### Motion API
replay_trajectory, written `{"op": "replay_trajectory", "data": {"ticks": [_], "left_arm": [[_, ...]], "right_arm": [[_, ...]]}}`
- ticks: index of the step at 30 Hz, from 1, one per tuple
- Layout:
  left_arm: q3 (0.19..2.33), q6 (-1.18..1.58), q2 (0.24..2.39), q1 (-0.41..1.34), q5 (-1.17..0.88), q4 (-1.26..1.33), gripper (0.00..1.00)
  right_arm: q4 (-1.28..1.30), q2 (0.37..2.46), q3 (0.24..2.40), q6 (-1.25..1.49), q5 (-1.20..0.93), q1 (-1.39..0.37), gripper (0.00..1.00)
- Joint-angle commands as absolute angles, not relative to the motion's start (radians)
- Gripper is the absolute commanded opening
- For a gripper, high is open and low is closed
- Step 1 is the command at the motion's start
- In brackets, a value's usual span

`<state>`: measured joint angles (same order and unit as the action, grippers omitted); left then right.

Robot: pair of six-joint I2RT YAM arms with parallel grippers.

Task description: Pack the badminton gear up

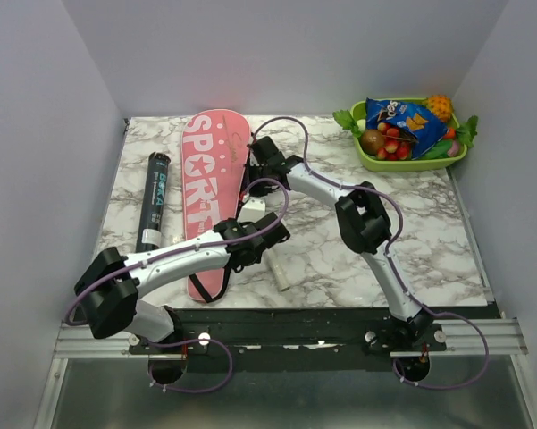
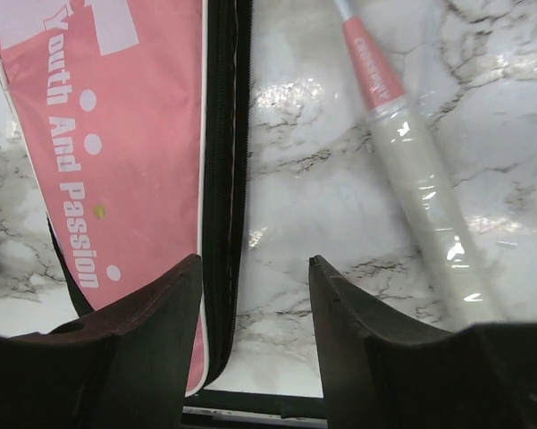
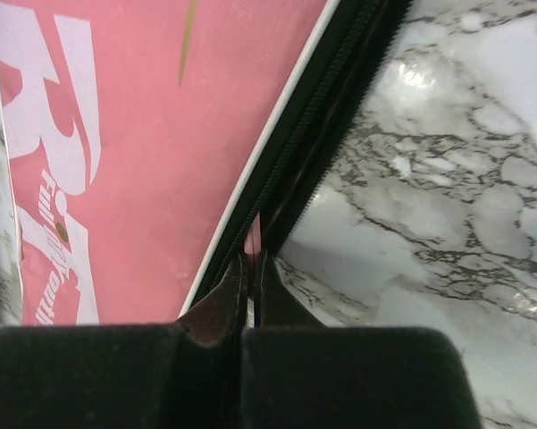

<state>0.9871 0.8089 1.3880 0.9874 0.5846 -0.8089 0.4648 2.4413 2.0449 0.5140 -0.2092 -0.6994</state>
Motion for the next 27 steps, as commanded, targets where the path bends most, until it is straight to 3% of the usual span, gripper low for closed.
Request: {"op": "replay_trajectory", "data": {"ticks": [1,17,27], "left_arm": [[0.963,0.831,1.469,0.982,0.664,-0.857,0.61],[1.032,0.835,1.738,0.979,0.879,-0.898,0.63],[1.063,0.81,1.792,0.908,0.848,-0.904,0.47]], "right_arm": [[0.397,2.421,2.01,0.552,-0.235,-0.673,0.01],[0.371,2.404,1.976,0.546,-0.282,-0.664,0.01],[0.357,2.399,1.96,0.554,-0.313,-0.663,0.01]]}}
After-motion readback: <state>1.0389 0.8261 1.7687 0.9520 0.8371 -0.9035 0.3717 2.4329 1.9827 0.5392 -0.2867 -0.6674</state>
